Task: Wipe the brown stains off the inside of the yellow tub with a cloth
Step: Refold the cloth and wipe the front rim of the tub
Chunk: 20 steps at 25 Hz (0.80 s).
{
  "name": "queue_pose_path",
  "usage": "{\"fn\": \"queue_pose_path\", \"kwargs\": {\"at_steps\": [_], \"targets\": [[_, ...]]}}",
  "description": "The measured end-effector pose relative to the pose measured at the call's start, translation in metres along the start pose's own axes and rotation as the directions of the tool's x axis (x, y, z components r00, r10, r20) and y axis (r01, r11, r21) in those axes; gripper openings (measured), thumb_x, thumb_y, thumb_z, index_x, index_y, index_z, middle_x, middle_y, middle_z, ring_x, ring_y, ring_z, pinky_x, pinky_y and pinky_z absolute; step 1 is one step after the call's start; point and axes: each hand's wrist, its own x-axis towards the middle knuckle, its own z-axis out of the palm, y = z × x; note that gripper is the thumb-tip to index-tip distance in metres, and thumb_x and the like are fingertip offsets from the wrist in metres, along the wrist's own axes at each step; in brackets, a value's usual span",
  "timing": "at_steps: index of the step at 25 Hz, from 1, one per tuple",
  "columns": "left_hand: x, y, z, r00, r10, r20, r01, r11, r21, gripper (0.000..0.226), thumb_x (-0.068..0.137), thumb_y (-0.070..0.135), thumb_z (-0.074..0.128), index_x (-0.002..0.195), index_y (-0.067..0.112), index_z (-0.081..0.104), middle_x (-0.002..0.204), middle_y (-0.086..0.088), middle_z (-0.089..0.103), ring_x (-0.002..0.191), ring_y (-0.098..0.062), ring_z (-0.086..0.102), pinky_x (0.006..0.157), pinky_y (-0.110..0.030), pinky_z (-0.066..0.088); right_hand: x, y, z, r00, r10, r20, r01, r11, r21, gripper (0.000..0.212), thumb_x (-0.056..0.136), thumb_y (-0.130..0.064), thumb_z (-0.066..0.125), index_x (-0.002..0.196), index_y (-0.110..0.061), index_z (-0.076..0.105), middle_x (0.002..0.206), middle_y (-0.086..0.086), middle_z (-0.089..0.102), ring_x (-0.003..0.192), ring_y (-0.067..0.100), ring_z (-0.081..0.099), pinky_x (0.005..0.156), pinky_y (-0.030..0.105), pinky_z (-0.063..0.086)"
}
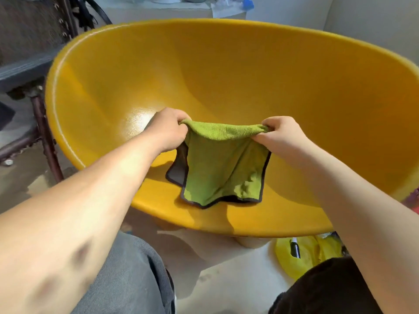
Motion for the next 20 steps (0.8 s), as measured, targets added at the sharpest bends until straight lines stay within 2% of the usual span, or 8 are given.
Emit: {"fn": "queue_pose_path", "kwargs": {"at_steps": [6,8,10,11,13,15,17,20], "targets": [[-0.014,-0.015,0.022,0.967,0.011,0.256,-0.074,0.968,0.239,0.029,0.092,0.011,0.052,0.1,0.033,0.069,0.09,0.003,0.067,0.074,-0.016,0.058,0.063,-0.029,0.046,-0.002,0.045,0.013,0.968,0.013,0.251,0.068,0.947,-0.313,0.005,0.088,-0.028,0.068,0.086,-0.033,0.068,0.087,0.0,0.072,0.075,0.022,0.067,0.059,0.03,0.052],[-0.021,-0.02,0.026,0.899,-0.082,0.429,-0.095,0.922,0.374,0.021,0.086,0.015,0.059,0.095,0.029,0.071,0.088,0.004,0.067,0.074,-0.014,0.06,0.061,-0.026,0.047,-0.007,0.053,0.016,0.916,0.093,0.389,0.081,0.909,-0.409,0.005,0.085,-0.034,0.075,0.088,-0.031,0.071,0.085,-0.003,0.073,0.078,0.021,0.068,0.061,0.029,0.052],[-0.029,-0.024,0.031,0.788,-0.206,0.581,-0.103,0.885,0.454,0.011,0.081,0.022,0.066,0.087,0.022,0.075,0.084,0.003,0.073,0.071,-0.014,0.063,0.062,-0.024,0.052,-0.011,0.055,0.018,0.83,0.191,0.525,0.107,0.868,-0.485,0.027,0.076,-0.05,0.083,0.091,-0.03,0.075,0.082,-0.007,0.073,0.08,0.017,0.068,0.067,0.029,0.053],[-0.03,-0.026,0.034,0.772,-0.222,0.596,-0.102,0.882,0.461,0.011,0.082,0.027,0.068,0.082,0.019,0.076,0.076,0.003,0.073,0.066,-0.016,0.061,0.06,-0.024,0.049,-0.011,0.056,0.02,0.794,0.229,0.563,0.119,0.851,-0.512,0.041,0.068,-0.063,0.084,0.094,-0.032,0.077,0.086,-0.01,0.074,0.084,0.014,0.068,0.074,0.03,0.056],[-0.021,-0.033,0.038,0.856,-0.158,0.493,-0.077,0.903,0.423,0.023,0.089,0.039,0.068,0.079,0.019,0.074,0.073,0.004,0.07,0.07,-0.018,0.06,0.06,-0.024,0.043,-0.003,0.056,0.026,0.819,0.218,0.53,0.103,0.854,-0.51,0.057,0.065,-0.077,0.076,0.101,-0.033,0.077,0.101,-0.009,0.075,0.095,0.015,0.068,0.086,0.037,0.058],[-0.007,-0.042,0.049,0.94,-0.076,0.331,-0.063,0.918,0.39,0.026,0.092,0.042,0.066,0.11,0.025,0.073,0.11,0.001,0.072,0.102,-0.025,0.064,0.079,-0.027,0.047,0.01,0.061,0.035,0.914,0.155,0.376,0.059,0.864,-0.501,0.053,0.085,-0.064,0.069,0.123,-0.027,0.069,0.124,0.0,0.071,0.111,0.024,0.066,0.094,0.043,0.058],[0.002,-0.051,0.065,0.938,-0.102,0.331,-0.045,0.913,0.407,0.056,0.091,0.044,0.069,0.142,0.024,0.054,0.143,-0.003,0.056,0.13,-0.03,0.052,0.103,-0.035,0.044,0.02,0.069,0.048,0.944,0.179,0.275,-0.004,0.844,-0.536,0.06,0.095,-0.046,0.063,0.148,-0.022,0.049,0.144,0.008,0.06,0.13,0.032,0.056,0.101,0.046,0.054],[0.004,-0.059,0.089,0.905,-0.222,0.362,0.007,0.86,0.51,0.081,0.085,0.054,0.072,0.153,0.028,0.038,0.153,-0.002,0.042,0.14,-0.034,0.035,0.112,-0.045,0.036,0.023,0.077,0.068,0.927,0.229,0.298,0.012,0.776,-0.631,0.068,0.092,-0.048,0.067,0.151,-0.022,0.044,0.14,0.01,0.057,0.138,0.035,0.045,0.103,0.048,0.052]]}}
